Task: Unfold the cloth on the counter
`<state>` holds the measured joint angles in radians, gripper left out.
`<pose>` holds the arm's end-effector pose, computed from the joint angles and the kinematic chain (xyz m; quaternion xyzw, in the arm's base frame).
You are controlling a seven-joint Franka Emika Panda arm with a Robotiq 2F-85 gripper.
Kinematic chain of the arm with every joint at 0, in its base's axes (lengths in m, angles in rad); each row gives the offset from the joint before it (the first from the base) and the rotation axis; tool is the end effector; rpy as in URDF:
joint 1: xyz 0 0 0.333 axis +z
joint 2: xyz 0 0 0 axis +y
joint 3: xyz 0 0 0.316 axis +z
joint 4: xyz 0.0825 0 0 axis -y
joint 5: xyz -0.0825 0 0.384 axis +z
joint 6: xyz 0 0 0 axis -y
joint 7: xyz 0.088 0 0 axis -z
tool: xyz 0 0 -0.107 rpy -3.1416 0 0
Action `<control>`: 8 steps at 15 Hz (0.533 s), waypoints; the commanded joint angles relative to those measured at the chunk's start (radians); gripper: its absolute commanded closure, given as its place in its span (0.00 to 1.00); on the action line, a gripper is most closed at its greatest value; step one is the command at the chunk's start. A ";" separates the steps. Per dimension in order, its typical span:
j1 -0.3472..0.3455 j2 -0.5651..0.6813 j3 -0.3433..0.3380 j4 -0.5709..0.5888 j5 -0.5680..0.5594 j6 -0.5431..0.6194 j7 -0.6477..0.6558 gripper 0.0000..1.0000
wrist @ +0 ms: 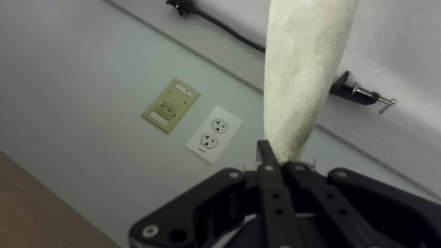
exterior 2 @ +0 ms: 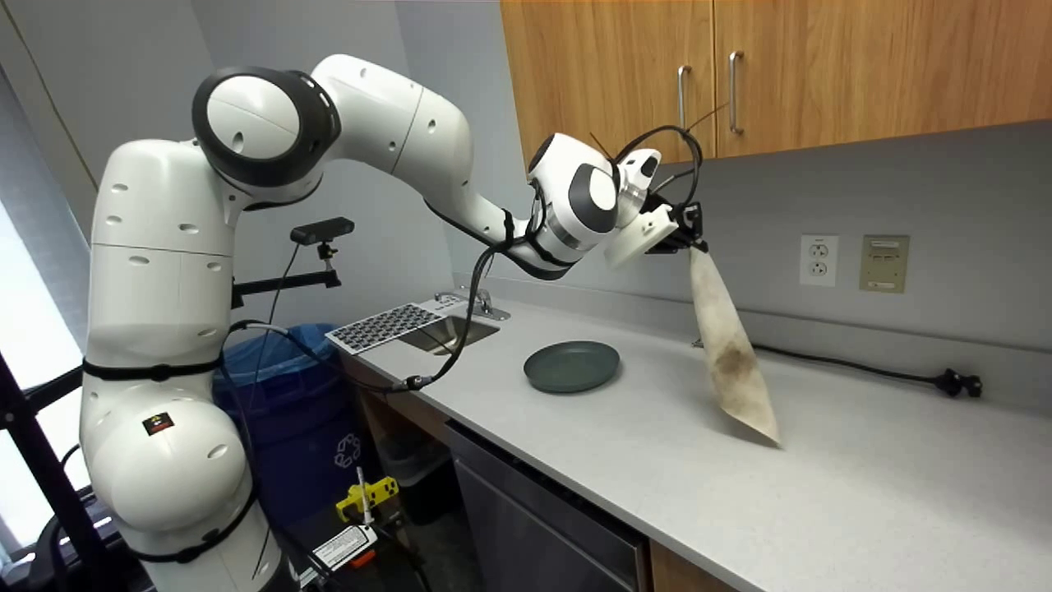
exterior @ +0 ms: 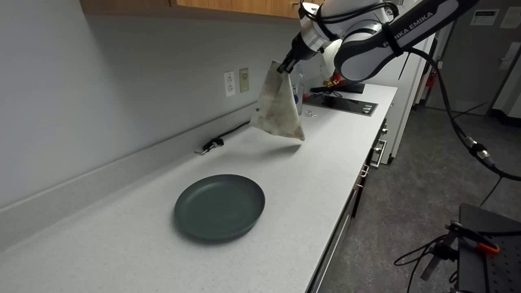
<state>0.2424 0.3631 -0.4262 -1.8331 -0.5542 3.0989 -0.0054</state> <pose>0.6780 -0.0467 0.4465 0.8652 0.2043 0.3962 0.2295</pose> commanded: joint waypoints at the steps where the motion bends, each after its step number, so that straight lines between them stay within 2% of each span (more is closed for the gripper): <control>1: -0.134 -0.155 0.245 -0.182 0.134 -0.064 -0.168 1.00; 3: -0.215 -0.225 0.379 -0.280 0.255 -0.096 -0.274 1.00; 5: -0.262 -0.264 0.463 -0.317 0.384 -0.141 -0.367 1.00; 8: -0.297 -0.327 0.522 -0.348 0.570 -0.208 -0.498 1.00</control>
<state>-0.0034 0.1345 0.0358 -2.1183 -0.1333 2.9578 -0.3694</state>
